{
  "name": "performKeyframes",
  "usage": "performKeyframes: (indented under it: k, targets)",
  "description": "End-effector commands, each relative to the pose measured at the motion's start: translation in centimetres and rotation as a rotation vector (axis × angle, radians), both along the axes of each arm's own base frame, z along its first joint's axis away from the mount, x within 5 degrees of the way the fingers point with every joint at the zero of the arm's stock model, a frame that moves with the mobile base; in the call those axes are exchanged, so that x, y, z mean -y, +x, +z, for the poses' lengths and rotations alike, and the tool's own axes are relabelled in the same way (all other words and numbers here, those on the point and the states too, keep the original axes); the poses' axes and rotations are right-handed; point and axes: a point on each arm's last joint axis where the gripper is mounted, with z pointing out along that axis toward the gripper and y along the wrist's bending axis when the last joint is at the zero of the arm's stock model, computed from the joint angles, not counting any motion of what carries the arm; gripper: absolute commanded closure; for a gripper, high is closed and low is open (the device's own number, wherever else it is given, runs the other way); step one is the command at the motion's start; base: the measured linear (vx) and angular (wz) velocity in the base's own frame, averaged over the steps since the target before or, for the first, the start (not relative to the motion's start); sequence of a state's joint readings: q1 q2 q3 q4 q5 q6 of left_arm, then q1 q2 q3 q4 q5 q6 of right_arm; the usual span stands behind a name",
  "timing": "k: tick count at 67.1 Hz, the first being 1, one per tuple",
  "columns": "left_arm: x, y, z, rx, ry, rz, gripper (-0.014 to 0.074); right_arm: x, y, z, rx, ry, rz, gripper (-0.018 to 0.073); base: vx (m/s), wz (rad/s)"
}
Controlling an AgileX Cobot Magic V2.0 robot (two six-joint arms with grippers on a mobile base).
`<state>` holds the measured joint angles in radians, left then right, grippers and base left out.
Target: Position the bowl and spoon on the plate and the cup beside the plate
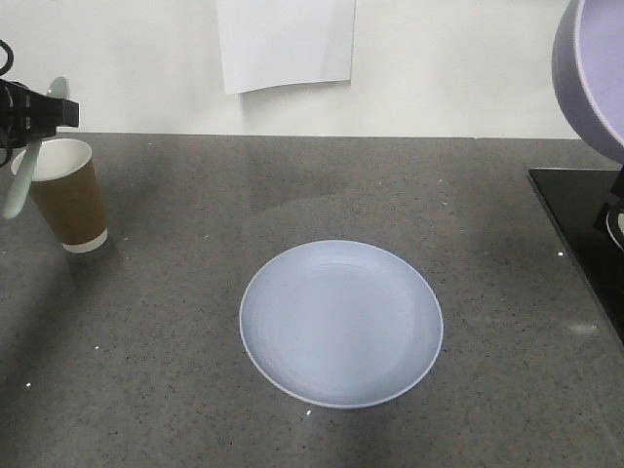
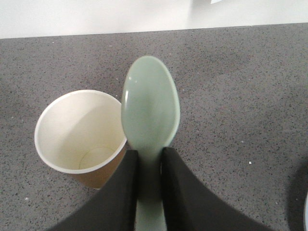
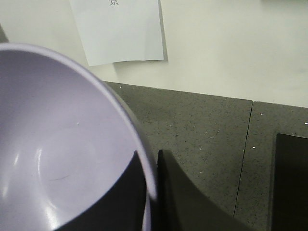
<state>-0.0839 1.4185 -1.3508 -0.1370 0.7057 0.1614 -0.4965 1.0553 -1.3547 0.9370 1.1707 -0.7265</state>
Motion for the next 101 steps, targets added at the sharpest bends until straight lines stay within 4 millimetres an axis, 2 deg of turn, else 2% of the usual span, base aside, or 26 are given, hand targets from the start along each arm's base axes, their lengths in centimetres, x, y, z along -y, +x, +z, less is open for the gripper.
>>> performKeyframes:
  k: [1, 101]
  targets:
    - [0.02, -0.57, 2.35, 0.114, -0.032, 0.011, 0.0602, -0.40, -0.50, 1.71, 0.098, 0.020, -0.009, 0.0564, 0.03, 0.00]
    - [0.02, -0.57, 2.35, 0.114, -0.032, 0.011, 0.0602, -0.40, -0.50, 1.71, 0.098, 0.020, -0.009, 0.0564, 0.02, 0.00]
